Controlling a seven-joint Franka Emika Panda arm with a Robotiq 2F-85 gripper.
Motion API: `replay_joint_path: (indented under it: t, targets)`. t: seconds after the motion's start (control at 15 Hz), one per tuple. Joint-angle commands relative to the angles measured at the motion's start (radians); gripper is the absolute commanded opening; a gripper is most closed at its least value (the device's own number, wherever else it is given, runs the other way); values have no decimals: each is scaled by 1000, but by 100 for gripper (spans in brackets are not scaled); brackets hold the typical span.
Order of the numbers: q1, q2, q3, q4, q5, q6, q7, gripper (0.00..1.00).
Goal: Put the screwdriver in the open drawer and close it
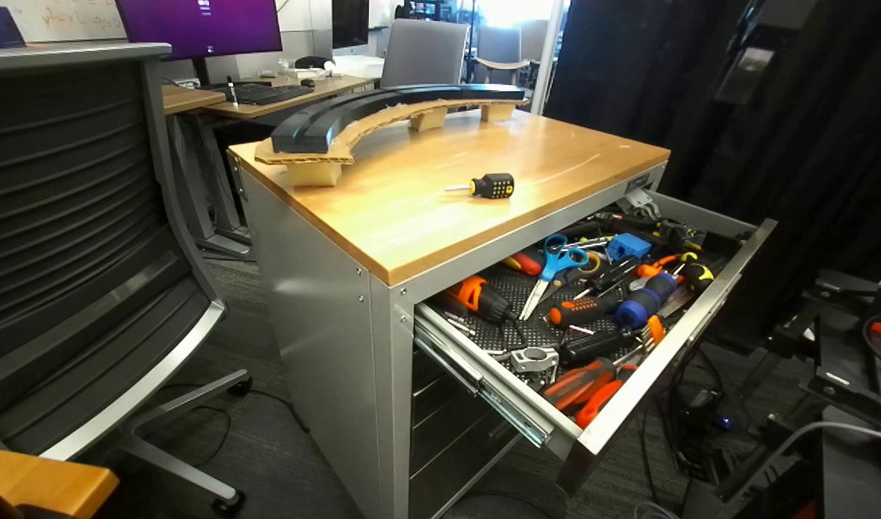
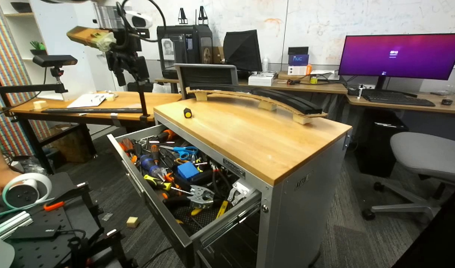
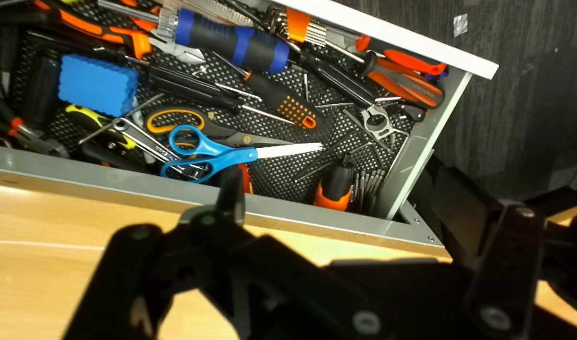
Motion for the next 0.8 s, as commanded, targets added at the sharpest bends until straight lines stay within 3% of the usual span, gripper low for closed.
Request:
replay_joint_path:
  t: [0.0,0.33,0.73]
  targets:
    - [18,259,-6,171,-35,60,-62,100]
    - [22,554,24,387,-296,176,98,100]
    - [109,808,-74,692,-557,131,246,100]
